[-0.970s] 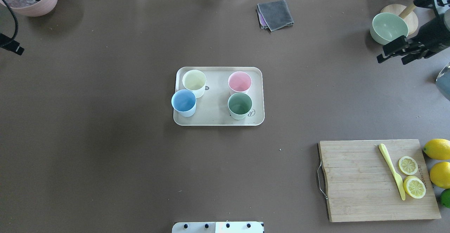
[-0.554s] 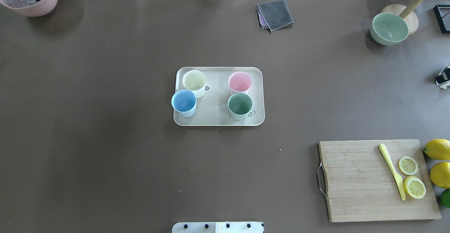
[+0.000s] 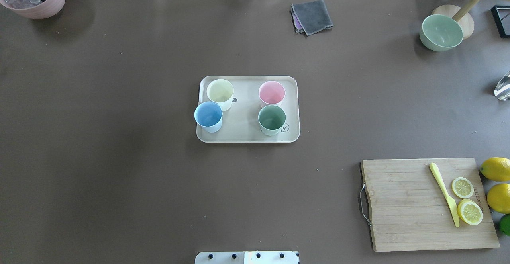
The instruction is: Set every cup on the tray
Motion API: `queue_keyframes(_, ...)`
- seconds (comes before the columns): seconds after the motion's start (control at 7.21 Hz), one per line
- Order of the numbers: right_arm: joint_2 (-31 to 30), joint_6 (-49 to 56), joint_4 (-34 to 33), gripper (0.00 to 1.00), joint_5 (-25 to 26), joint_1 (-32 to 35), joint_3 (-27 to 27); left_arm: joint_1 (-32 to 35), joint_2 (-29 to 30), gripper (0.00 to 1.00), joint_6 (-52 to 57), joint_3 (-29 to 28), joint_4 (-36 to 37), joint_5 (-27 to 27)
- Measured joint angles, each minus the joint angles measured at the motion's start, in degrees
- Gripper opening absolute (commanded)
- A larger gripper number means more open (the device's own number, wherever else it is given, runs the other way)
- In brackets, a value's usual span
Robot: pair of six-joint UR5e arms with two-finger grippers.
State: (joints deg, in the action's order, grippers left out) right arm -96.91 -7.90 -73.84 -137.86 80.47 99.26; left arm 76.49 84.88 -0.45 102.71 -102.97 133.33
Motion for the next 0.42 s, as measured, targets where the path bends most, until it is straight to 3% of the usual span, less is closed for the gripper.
queue_keyframes(0.42, 0.1, 0.1, 0.2, 1.00, 0.4, 0.0, 0.1, -0.3, -0.2, 0.98, 0.0, -0.2, -0.2, -0.1)
